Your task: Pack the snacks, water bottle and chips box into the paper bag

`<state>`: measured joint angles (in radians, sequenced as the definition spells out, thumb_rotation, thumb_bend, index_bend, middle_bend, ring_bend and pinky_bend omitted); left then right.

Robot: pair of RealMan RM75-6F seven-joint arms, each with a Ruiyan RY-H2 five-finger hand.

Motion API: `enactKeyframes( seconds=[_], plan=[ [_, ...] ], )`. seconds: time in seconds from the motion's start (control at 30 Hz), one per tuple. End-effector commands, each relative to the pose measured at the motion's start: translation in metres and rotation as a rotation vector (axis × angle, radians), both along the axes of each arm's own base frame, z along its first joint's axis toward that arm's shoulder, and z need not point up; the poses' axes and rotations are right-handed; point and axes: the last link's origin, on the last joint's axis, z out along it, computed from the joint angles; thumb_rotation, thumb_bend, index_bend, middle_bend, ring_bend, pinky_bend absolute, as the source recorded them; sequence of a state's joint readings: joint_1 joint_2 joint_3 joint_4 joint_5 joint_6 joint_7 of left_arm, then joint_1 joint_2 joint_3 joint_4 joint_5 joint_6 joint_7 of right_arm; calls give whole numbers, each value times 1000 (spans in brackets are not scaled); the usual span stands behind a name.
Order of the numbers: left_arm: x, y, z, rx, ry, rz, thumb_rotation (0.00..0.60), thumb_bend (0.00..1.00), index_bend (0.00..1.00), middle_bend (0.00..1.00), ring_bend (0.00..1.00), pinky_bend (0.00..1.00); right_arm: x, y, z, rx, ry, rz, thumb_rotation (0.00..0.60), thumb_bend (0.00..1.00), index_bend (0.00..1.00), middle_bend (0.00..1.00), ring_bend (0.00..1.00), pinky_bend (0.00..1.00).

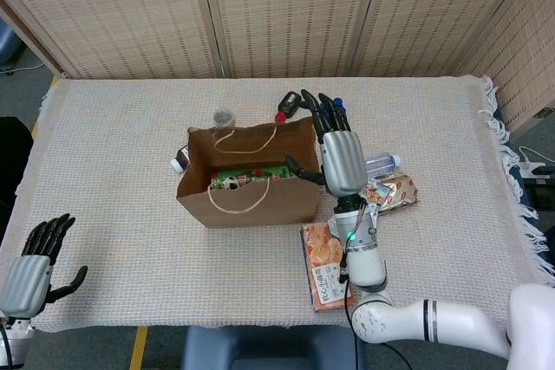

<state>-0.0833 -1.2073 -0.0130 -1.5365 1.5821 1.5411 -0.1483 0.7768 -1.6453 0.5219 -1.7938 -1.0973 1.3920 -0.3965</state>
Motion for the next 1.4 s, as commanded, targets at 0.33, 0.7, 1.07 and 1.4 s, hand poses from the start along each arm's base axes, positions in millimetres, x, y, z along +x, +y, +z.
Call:
enactKeyframes(
  seconds=[0.33,0.7,1.07,1.4],
  plan=[
    [4,-3,0,0,4,-14,600,343,0,0,0,21,-109,47,62,34,170,-80,600,134,0,188,31,132],
    [9,-5,-8,-27,29,-30,600,345,0,0,0,21,-203,54,32,293,515,-209,600,110,0,161,19,119],
    [6,-3,-6,-18,25,-19,600,346,0,0,0,21,-206,40,-37,472,723,-219,600,0,0,22,0,8],
    [4,-3,-2,-12,11,-16,600,348,0,0,0,21,-194,25,-71,429,778,-239,600,0,0,7,0,0]
  ],
)
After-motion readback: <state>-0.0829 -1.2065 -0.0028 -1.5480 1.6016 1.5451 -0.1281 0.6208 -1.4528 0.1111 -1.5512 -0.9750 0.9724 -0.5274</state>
